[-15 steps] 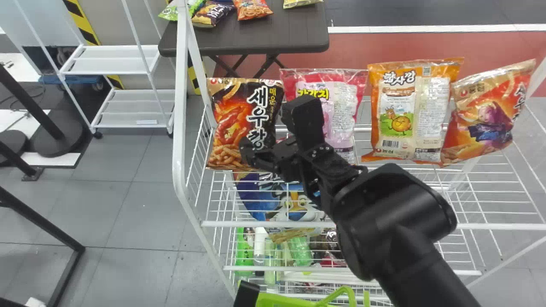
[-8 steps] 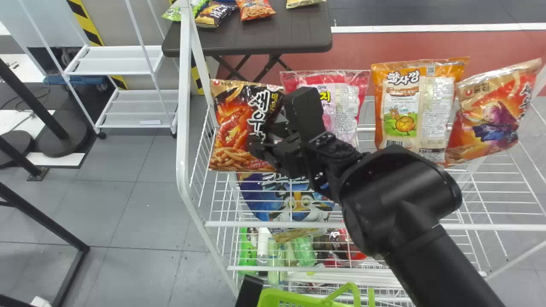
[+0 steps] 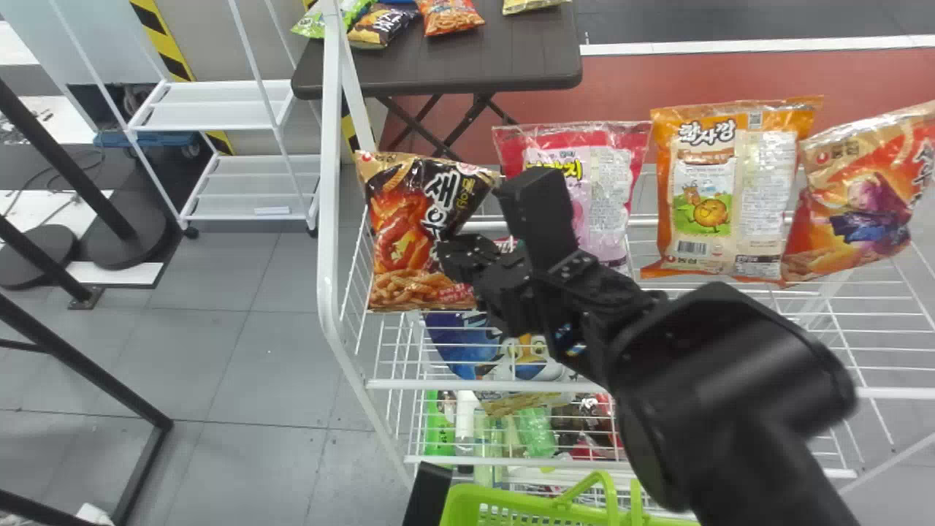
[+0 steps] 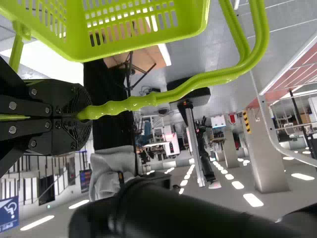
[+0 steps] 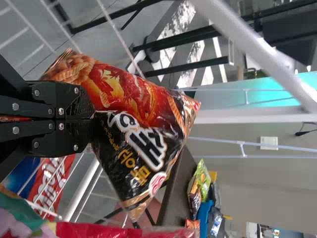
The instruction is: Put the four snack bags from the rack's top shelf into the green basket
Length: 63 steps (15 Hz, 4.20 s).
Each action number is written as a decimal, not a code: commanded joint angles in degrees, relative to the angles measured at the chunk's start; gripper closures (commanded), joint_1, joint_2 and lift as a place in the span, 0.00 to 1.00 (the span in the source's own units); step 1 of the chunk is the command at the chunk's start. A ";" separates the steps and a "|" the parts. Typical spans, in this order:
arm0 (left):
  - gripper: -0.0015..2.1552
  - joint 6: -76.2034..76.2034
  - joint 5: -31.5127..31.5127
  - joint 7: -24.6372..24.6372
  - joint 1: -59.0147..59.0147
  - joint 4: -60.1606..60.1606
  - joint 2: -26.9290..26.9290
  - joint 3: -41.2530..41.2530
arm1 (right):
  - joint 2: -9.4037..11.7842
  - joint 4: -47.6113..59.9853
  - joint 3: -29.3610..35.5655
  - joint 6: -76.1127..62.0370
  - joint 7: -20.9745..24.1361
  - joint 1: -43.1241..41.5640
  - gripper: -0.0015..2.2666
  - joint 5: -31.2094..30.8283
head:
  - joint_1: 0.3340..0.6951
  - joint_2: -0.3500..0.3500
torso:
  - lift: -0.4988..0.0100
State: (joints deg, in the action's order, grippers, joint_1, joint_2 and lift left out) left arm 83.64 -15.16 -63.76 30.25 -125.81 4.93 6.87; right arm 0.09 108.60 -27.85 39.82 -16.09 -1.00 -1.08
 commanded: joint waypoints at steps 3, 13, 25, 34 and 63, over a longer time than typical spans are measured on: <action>1.00 0.17 -0.30 0.83 -0.02 -0.67 -0.10 -0.28 | 3.78 20.78 4.38 9.89 -1.49 9.96 0.94 1.17 | 1.00 0.67 | 0.98; 1.00 0.00 -3.03 1.71 1.65 -3.22 -2.03 -8.98 | 8.00 56.11 43.67 28.17 -16.78 43.71 0.94 9.08 | 1.00 0.00 | 0.98; 1.00 0.17 -2.85 2.15 2.53 -5.86 -2.38 -7.22 | 11.87 40.38 24.51 36.08 -21.09 45.82 0.94 -0.85 | 1.00 0.00 | 0.98; 1.00 0.00 -2.85 1.80 2.62 -5.86 -2.38 -7.22 | 10.90 40.11 27.76 25.89 -21.62 43.63 0.02 0.29 | 1.00 0.00 | 0.98; 1.00 0.35 -1.97 1.71 0.86 -4.45 -1.51 -6.52 | 1.14 12.87 20.47 -4.35 -5.18 15.50 0.94 1.87 | 1.00 0.39 | 0.98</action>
State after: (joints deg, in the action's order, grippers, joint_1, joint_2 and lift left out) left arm 83.97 -17.17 -62.06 31.11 -130.25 3.38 0.73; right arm 0.37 113.75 -9.81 31.56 -20.43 10.23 0.57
